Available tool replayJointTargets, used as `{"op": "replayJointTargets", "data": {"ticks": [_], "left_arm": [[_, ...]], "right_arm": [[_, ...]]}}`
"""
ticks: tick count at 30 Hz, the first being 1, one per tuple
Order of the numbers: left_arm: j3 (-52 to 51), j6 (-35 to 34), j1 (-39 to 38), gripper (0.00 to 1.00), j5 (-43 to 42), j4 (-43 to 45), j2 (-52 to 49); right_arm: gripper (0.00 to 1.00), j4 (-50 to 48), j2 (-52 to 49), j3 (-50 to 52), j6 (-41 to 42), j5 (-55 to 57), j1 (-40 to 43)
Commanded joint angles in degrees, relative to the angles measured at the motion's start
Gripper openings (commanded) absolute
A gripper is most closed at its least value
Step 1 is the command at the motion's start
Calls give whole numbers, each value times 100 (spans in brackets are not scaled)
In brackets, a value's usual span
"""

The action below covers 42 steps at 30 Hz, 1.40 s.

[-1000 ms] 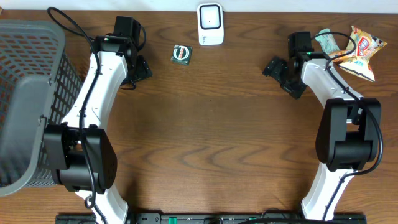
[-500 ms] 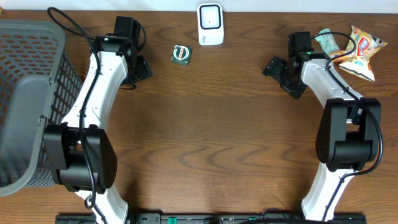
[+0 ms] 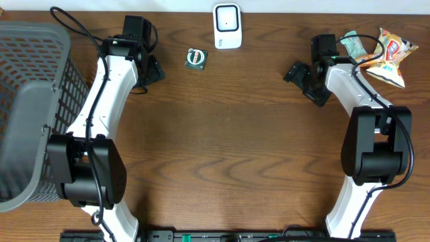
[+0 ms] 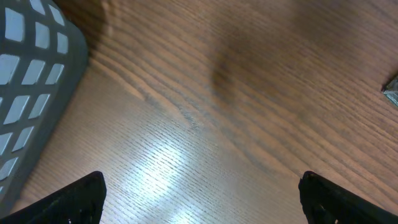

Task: Scan the item barcode
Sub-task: 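Release the tin left of the scanner and retract right gripper right, then reach the left gripper up and grasp the Zam-Buk tin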

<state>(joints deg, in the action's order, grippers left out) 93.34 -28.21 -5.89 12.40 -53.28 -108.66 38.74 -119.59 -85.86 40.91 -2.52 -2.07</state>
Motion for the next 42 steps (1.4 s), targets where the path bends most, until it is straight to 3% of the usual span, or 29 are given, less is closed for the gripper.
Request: {"op": "replayJointTargets", "data": {"ticks": [1, 6, 9, 11, 15, 18, 23, 28, 32, 42], "left_arm": [[-39, -341, -2, 97, -144, 236, -55], [-37, -608, -2, 98, -1926, 457, -52], [-37, 291, -9, 98, -3458, 1368, -57], [76, 332, -13, 98, -3744, 1615, -59], [483, 669, -11, 98, -3676, 1526, -59], [752, 1333, -61, 98, -3547, 1620, -63], [723, 1580, -514, 98, -1873, 2214, -391], [723, 2214, -874, 98, -1644, 3001, -1091], [723, 2221, -994, 98, -1270, 3388, -1790], [723, 2218, -1032, 98, -1274, 3880, -2590]], "right_arm": [[99, 4, 136, -55, -74, 109, 11], [99, 7, 136, -55, -72, 109, 11], [99, 7, 136, -55, -72, 109, 11], [99, 7, 136, -55, -74, 109, 11], [99, 7, 136, -55, -74, 109, 11], [99, 7, 136, -55, -72, 107, 11], [99, 7, 136, -55, -72, 109, 11], [99, 7, 136, -55, -72, 107, 11], [99, 7, 136, -55, -72, 107, 11], [99, 7, 136, -55, -72, 109, 11]]}}
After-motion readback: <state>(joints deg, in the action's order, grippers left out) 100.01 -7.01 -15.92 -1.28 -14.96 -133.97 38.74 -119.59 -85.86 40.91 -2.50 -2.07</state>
